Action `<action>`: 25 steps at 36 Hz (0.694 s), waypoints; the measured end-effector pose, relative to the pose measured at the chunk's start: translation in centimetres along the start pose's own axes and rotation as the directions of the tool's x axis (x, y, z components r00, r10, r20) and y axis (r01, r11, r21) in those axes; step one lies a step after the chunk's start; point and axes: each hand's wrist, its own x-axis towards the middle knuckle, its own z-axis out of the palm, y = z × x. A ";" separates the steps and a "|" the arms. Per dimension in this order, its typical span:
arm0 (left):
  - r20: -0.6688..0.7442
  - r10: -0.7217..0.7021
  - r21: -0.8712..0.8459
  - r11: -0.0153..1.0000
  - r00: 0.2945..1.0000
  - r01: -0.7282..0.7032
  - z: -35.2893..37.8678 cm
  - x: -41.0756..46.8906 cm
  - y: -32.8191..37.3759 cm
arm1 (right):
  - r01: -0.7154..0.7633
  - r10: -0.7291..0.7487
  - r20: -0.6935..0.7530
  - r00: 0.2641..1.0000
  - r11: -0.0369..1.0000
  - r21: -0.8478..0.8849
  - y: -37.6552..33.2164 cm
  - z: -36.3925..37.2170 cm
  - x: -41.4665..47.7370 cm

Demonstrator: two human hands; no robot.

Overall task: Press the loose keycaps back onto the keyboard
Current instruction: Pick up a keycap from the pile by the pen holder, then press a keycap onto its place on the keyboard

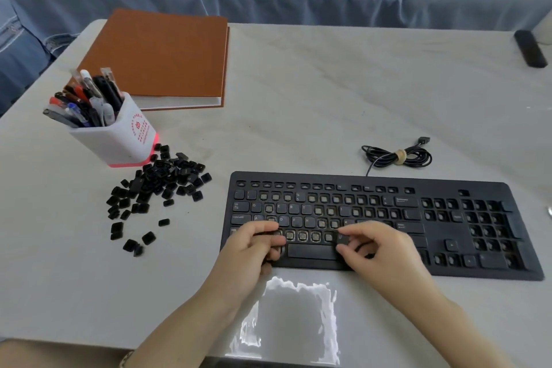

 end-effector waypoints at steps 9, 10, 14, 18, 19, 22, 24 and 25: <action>-0.004 0.123 0.062 0.991 0.992 -0.122 0.1 -0.1 -0.4 | -0.044 0.041 -0.054 0.998 0.997 -0.060 0.3 -2.2 3.6; -0.008 0.137 0.078 0.988 0.991 -0.136 0.1 -0.1 -0.4 | -0.023 0.019 -0.046 0.999 0.996 -0.088 0.2 -2.1 3.9; -0.018 0.168 0.154 0.975 0.986 -0.163 -0.1 -0.1 -0.6 | 0.046 -0.042 0.024 0.999 0.979 -0.200 -0.1 -1.2 4.8; -0.034 0.173 0.196 0.967 0.984 -0.163 -0.4 0.2 -1.0 | 0.078 -0.064 0.063 0.996 0.963 -0.258 0.0 -0.8 5.3; -0.039 0.176 0.208 0.964 0.984 -0.164 -0.4 0.3 -1.1 | 0.088 -0.070 0.076 0.995 0.958 -0.275 0.1 -0.7 5.3; -0.050 0.189 0.219 0.960 0.981 -0.174 -0.5 0.5 -1.4 | 0.102 -0.077 0.095 0.993 0.949 -0.297 0.3 -0.5 5.3; -0.054 0.194 0.210 0.961 0.979 -0.179 -0.6 0.6 -1.4 | 0.099 -0.073 0.095 0.993 0.948 -0.303 0.3 -0.4 5.4; -0.053 0.197 0.206 0.962 0.979 -0.182 -0.7 0.6 -1.4 | 0.098 -0.072 0.093 0.993 0.948 -0.303 0.3 -0.4 5.4</action>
